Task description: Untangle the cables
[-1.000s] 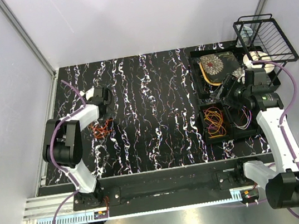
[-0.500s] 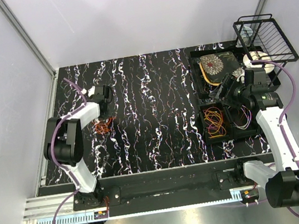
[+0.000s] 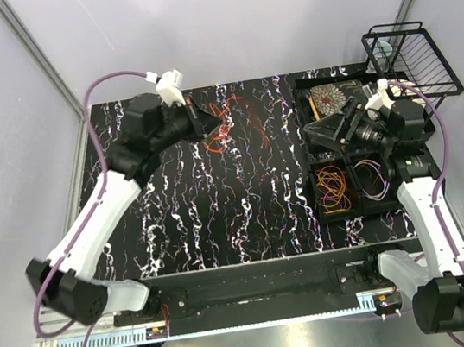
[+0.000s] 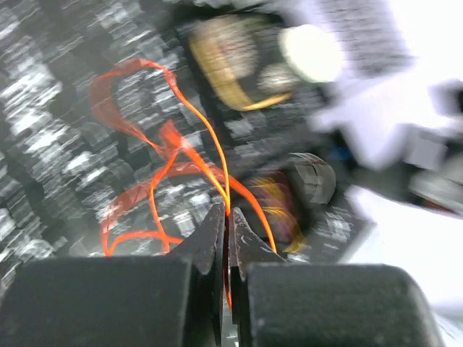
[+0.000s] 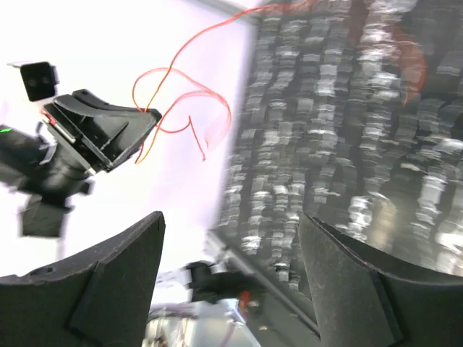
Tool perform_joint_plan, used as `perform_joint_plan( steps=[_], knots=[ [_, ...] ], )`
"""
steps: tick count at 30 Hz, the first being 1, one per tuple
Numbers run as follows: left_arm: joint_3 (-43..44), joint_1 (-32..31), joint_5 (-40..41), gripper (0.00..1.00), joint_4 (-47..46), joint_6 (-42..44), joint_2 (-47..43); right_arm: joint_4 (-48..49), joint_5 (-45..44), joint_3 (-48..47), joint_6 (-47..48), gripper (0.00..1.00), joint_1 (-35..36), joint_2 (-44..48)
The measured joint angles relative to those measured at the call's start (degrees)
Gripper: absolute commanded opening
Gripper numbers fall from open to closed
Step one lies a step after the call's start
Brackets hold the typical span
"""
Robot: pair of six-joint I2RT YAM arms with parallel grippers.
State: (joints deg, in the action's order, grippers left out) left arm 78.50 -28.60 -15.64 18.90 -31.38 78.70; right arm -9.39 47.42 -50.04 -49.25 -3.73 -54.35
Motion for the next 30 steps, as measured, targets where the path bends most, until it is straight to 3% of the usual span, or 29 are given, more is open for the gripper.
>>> perform_joint_plan(
  steps=[5,9,14,24,30],
  knots=[
    [-0.6,0.6,-13.1,0.00,-6.0,-0.1,-4.9,11.7,6.4,0.2,-8.8,0.81,0.2,1.3],
    [-2.9,-0.9,-17.5,0.00,-7.4,-0.1,-4.9,14.3,8.1,-0.9,-11.5,0.81,0.7,2.9],
    [-3.5,-4.1,-19.6,0.00,-7.5,-0.1,-4.4,14.0,7.6,-1.3,-12.5,0.81,2.9,4.2],
    [-3.5,-7.8,-20.8,0.00,-8.1,0.1,-4.3,7.4,-0.1,-3.2,-9.7,0.79,16.5,2.7],
    [-3.5,-9.6,-21.3,0.00,-8.2,0.4,-3.8,6.5,-3.7,-3.5,-9.5,0.79,19.8,1.2]
  ],
)
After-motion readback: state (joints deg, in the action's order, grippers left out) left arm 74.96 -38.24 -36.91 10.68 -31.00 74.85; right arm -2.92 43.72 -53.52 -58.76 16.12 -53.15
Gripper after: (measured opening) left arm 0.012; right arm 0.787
